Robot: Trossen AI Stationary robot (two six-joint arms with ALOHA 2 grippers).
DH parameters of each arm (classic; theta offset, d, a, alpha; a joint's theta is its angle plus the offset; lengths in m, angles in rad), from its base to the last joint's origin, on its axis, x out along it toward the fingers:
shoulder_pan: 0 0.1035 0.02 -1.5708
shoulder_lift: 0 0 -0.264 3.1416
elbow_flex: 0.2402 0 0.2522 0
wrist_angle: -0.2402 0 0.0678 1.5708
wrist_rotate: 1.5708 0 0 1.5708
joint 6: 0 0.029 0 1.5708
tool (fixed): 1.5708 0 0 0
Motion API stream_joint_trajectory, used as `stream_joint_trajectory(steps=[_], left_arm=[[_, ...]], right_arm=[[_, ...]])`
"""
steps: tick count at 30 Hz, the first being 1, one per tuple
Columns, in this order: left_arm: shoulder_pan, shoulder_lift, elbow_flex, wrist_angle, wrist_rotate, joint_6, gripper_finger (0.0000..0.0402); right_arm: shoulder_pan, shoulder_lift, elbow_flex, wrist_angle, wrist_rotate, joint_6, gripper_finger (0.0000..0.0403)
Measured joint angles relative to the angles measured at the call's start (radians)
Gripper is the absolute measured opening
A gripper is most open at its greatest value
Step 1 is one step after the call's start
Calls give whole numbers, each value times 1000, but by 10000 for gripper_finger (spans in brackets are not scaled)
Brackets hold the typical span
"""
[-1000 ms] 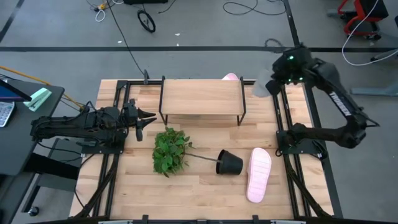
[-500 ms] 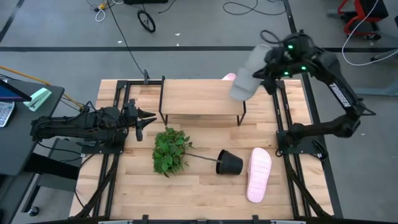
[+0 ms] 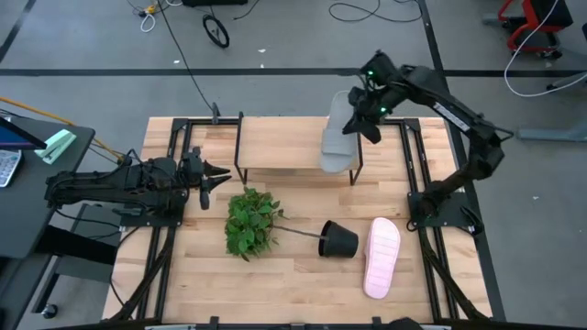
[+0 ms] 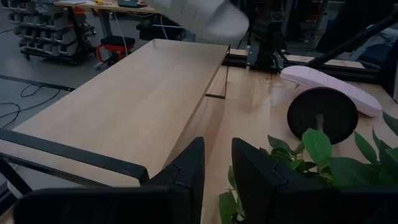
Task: Pick and place slides into the shelf
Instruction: Put the right gray slide on the shelf
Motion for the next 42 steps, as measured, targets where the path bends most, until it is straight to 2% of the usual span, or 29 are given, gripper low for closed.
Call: stream_joint_trajectory(steps=[11,32,42], left_arm=[[0,0,0,-1,0,0,89],[0,0,0,-8,0,0,91],[0,0,0,-8,0,0,93]], right_arm=[[-6,104,0,-49,-8,-32,2],[-28,107,-57,-62,11,-61,2],[-28,107,-57,-76,70,-58,2]])
